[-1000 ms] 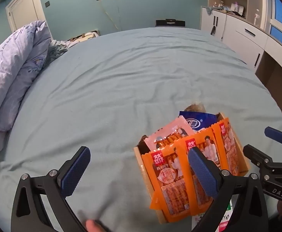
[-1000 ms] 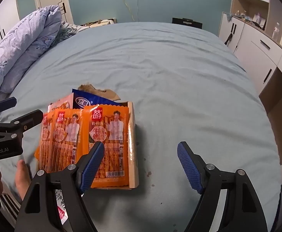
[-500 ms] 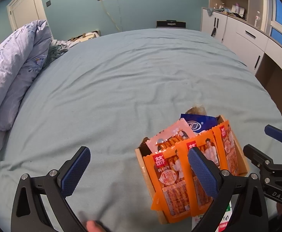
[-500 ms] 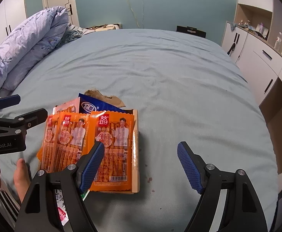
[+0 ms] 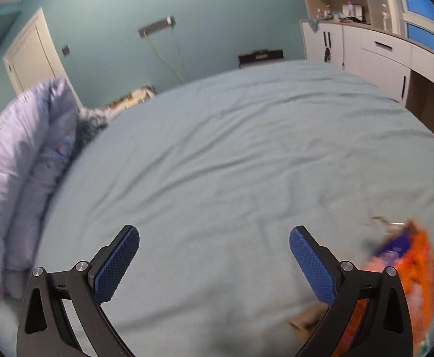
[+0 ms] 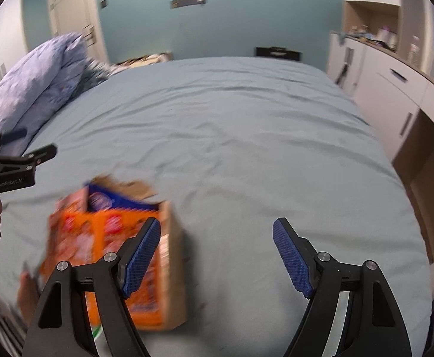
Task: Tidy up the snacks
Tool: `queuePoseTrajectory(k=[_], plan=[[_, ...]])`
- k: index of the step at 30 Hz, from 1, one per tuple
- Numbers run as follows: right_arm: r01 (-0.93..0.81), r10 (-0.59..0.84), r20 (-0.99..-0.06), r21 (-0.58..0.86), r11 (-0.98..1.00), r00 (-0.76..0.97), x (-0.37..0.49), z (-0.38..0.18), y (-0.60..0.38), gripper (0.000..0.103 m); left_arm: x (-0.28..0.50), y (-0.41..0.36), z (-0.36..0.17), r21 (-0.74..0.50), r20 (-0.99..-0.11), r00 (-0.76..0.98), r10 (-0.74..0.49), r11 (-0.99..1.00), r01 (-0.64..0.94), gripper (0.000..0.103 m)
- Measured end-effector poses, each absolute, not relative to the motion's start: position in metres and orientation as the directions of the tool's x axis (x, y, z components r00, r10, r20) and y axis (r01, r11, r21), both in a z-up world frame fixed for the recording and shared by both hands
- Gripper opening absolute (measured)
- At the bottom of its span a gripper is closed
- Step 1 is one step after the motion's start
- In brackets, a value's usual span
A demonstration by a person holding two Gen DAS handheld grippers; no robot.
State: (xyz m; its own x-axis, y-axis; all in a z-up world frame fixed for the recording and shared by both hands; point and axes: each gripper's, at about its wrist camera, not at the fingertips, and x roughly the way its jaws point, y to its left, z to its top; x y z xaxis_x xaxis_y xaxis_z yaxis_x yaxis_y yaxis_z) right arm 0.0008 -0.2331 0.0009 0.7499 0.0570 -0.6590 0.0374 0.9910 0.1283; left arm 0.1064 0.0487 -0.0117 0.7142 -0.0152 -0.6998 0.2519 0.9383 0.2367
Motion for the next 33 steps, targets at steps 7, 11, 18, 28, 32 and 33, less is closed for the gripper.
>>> queuePoseTrajectory(k=[7, 11, 18, 28, 32, 33], plan=[[0.124, -0.032, -0.659, 0.093, 0.988, 0.751, 0.029, -0.04, -0.265, 0.077, 0.15, 0.083, -0.073, 0.144, -0.78, 0.626, -0.001, 0.973, 0.182, 0.103], [0.161, -0.057, -0.707, 0.081, 0.984, 0.705, 0.056, -0.065, -0.278, 0.077, 0.161, 0.088, -0.101, 0.129, -0.796, 0.605, -0.008, 0.975, 0.183, 0.103], [0.004, 0.1, -0.738, 0.139, 0.99, 0.668, 0.097, -0.095, -0.276, 0.103, 0.156, 0.086, -0.123, 0.05, -0.791, 0.604, -0.097, 0.974, 0.223, 0.103], [-0.046, 0.037, -0.729, 0.007, 0.999, 0.684, 0.109, -0.105, -0.266, 0.103, 0.165, 0.096, -0.122, 0.034, -0.782, 0.613, -0.114, 0.974, 0.225, 0.103], [-0.045, 0.041, -0.726, 0.013, 0.999, 0.687, 0.1, -0.108, -0.267, 0.103, 0.166, 0.096, -0.121, 0.033, -0.781, 0.614, -0.115, 0.974, 0.224, 0.103], [-0.045, 0.039, -0.725, 0.011, 0.999, 0.687, 0.1, -0.108, -0.267, 0.103, 0.166, 0.096, -0.121, 0.03, -0.781, 0.613, -0.117, 0.974, 0.224, 0.103]])
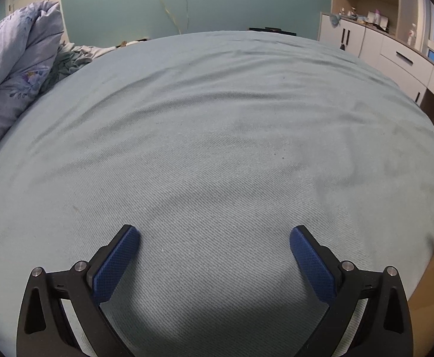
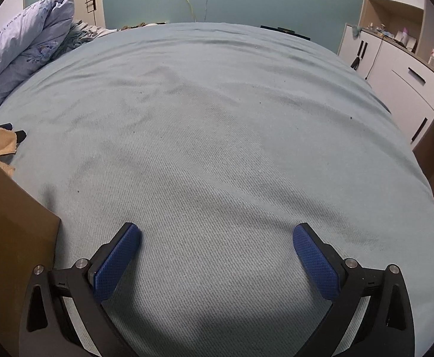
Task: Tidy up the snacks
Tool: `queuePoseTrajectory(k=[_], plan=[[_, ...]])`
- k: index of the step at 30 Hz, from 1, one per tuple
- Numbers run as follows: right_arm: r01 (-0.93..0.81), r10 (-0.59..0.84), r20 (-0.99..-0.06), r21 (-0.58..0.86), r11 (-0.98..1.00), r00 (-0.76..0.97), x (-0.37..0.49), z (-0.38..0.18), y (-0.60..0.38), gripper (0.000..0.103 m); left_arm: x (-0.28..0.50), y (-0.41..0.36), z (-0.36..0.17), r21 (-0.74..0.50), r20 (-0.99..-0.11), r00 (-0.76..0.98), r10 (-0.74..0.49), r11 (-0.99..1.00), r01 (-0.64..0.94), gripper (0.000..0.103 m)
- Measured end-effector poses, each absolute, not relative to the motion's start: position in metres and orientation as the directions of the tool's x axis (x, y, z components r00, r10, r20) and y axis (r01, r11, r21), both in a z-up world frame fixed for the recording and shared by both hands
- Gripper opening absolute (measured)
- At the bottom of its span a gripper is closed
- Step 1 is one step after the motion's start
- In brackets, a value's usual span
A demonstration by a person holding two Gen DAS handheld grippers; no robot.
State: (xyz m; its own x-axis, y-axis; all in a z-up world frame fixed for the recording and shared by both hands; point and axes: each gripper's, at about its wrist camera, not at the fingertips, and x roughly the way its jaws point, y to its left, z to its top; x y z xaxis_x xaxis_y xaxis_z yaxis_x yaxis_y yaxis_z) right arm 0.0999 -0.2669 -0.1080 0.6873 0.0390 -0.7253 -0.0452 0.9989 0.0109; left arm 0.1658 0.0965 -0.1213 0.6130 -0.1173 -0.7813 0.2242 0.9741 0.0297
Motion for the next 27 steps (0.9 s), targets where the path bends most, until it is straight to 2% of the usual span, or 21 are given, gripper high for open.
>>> queuePoseTrajectory(k=[27], plan=[[-0.044, 0.041, -0.72, 0.014, 0.999, 0.693, 0.0864, -0.1134, -0.2749, 0.103, 0.1653, 0.0959, -0.1231, 0.034, -0.779, 0.616, -0.114, 0.974, 0.224, 0.103]])
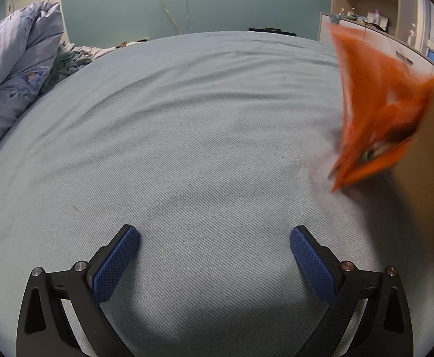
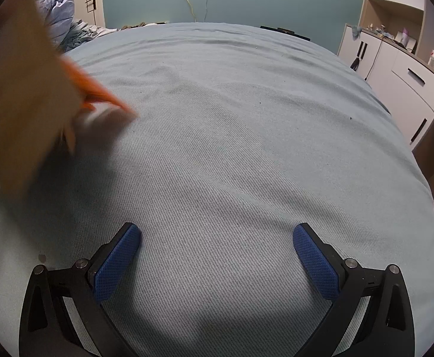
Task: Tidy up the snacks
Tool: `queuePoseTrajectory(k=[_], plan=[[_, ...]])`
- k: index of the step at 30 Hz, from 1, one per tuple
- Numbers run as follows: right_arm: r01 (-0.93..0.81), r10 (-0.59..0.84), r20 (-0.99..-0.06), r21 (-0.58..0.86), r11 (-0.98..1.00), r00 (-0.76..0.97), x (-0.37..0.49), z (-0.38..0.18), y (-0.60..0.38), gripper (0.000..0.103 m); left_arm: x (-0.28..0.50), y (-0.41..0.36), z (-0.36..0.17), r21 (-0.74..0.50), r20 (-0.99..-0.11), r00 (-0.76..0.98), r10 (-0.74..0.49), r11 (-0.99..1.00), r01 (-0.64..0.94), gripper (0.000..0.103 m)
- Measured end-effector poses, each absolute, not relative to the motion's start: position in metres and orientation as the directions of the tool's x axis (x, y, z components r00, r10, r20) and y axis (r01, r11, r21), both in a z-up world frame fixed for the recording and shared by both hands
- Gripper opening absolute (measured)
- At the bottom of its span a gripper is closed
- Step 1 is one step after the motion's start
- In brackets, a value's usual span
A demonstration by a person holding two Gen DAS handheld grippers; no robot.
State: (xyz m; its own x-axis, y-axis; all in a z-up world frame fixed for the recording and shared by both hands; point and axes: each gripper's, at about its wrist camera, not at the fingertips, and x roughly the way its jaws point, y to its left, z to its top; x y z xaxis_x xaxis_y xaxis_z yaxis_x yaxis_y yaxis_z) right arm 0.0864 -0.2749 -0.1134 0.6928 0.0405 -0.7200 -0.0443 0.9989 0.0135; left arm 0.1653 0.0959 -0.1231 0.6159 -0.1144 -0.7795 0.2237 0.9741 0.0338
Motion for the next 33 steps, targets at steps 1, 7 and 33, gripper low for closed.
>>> queuePoseTrajectory(k=[1, 7, 33], plan=[[-0.044, 0.041, -0.72, 0.014, 0.999, 0.693, 0.0865, -0.1134, -0.2751, 0.103, 0.1653, 0.0959, -0.1228, 0.033, -0.779, 0.616, -0.115, 0.974, 0.224, 0.103], [-0.044, 0.04, -0.719, 0.014, 0.999, 0.693, 0.0867, -0.1134, -0.2742, 0.103, 0.1653, 0.0957, -0.123, 0.034, -0.779, 0.616, -0.115, 0.974, 0.224, 0.103], [-0.043, 0.04, -0.719, 0.014, 0.999, 0.693, 0.0856, -0.1121, -0.2713, 0.103, 0.1654, 0.0948, -0.1236, 0.034, -0.779, 0.616, -0.114, 0.974, 0.224, 0.103]])
